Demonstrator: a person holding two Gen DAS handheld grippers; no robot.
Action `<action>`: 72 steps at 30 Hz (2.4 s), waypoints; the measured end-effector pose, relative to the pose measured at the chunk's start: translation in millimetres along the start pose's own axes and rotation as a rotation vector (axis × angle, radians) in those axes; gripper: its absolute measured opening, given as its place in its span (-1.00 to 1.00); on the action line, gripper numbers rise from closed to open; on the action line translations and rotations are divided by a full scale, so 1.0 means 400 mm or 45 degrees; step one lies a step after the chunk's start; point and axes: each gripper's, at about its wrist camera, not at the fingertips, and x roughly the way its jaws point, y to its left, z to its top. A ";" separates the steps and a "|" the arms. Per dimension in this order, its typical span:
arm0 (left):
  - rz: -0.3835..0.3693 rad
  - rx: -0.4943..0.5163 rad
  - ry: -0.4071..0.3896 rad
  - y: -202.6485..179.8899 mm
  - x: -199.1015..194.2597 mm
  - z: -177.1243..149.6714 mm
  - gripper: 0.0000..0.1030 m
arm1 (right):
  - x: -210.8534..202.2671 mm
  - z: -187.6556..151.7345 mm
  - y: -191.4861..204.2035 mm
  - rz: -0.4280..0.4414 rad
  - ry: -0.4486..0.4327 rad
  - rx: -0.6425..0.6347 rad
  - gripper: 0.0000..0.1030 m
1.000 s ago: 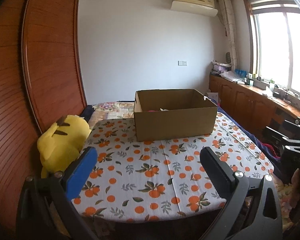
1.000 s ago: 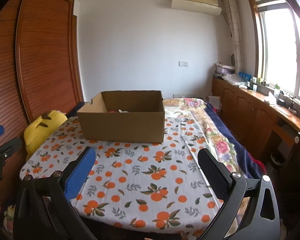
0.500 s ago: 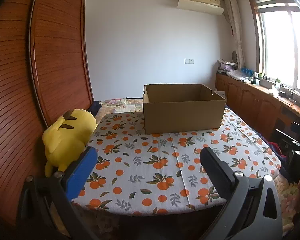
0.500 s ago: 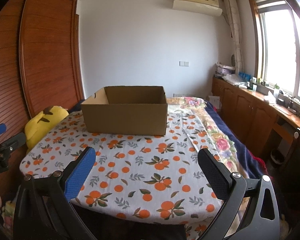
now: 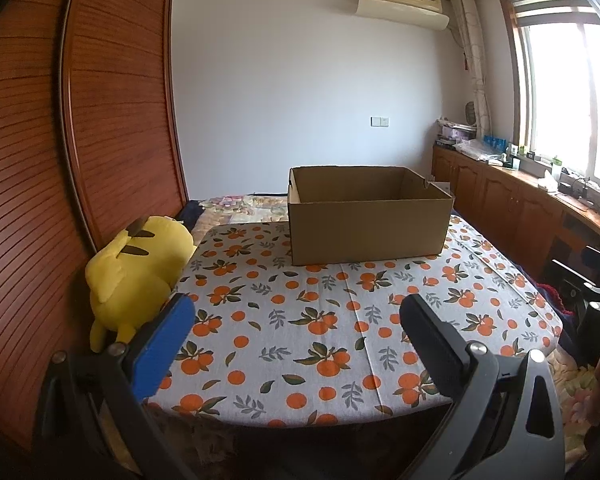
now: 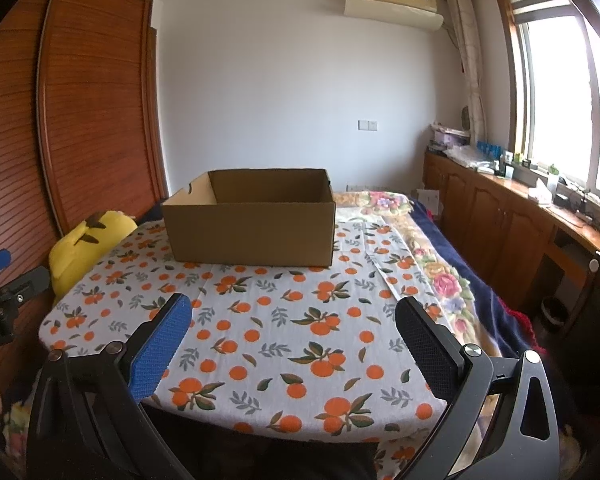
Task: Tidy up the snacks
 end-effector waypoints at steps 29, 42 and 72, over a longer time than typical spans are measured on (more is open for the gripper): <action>0.016 0.014 -0.013 -0.009 -0.010 -0.003 1.00 | -0.011 -0.004 -0.008 -0.003 -0.009 0.010 1.00; 0.015 0.015 -0.019 -0.010 -0.014 0.003 1.00 | -0.018 0.006 -0.009 -0.003 -0.019 0.007 1.00; 0.016 0.018 -0.029 -0.007 -0.018 0.009 1.00 | -0.021 0.008 -0.009 -0.001 -0.025 0.008 1.00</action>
